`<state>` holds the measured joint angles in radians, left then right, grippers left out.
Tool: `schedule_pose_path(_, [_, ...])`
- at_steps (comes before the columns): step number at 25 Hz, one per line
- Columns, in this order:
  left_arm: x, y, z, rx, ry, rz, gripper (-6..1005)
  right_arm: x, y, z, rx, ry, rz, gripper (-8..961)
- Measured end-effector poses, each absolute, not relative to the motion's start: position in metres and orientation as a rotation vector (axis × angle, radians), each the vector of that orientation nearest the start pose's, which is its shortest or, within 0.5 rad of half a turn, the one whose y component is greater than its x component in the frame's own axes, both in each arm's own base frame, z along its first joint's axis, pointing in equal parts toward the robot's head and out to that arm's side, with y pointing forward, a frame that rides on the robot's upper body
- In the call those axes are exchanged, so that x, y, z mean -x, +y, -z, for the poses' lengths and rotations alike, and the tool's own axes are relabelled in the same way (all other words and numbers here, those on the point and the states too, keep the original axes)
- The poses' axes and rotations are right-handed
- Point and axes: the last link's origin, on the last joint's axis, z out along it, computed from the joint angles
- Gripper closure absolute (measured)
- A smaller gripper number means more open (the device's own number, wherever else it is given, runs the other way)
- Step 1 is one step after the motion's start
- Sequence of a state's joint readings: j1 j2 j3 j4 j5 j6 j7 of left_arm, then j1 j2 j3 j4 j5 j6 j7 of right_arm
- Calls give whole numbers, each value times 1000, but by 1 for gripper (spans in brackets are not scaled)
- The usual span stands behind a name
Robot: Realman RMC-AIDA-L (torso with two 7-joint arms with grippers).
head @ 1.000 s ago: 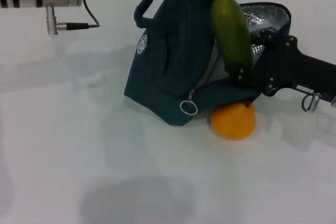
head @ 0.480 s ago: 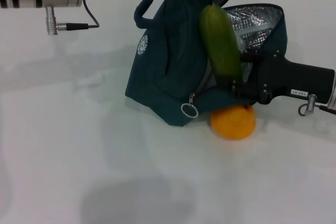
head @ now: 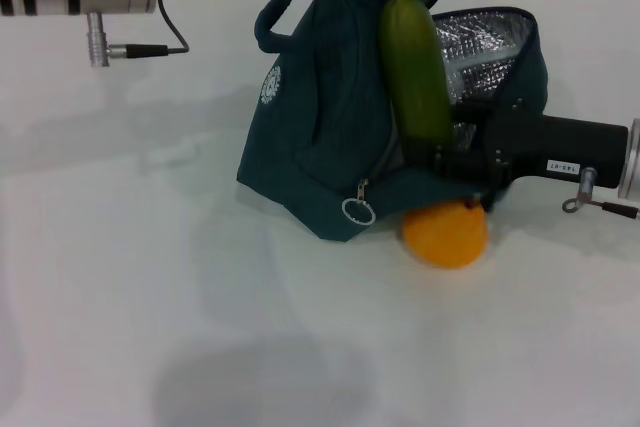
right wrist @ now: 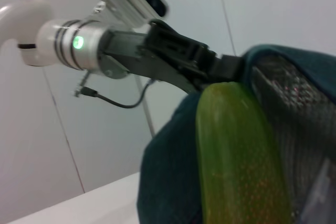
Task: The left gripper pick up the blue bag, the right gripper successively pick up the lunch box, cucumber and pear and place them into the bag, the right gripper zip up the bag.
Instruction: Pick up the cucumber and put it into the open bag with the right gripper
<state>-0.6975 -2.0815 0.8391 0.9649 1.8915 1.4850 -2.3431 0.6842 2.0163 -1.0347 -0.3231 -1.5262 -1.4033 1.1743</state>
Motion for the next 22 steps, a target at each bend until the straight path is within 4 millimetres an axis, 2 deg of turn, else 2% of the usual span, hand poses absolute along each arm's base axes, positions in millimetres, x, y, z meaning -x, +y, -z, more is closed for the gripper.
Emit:
schedule_pose_path(12, [147,396,-38,2585,-1304,873,922,-211,365,41,2680,893,-972,314])
schedule_pose_path(22, [146,395,-37,2596,-1294,880,922,-202,355,37,2722,996,-1077,318])
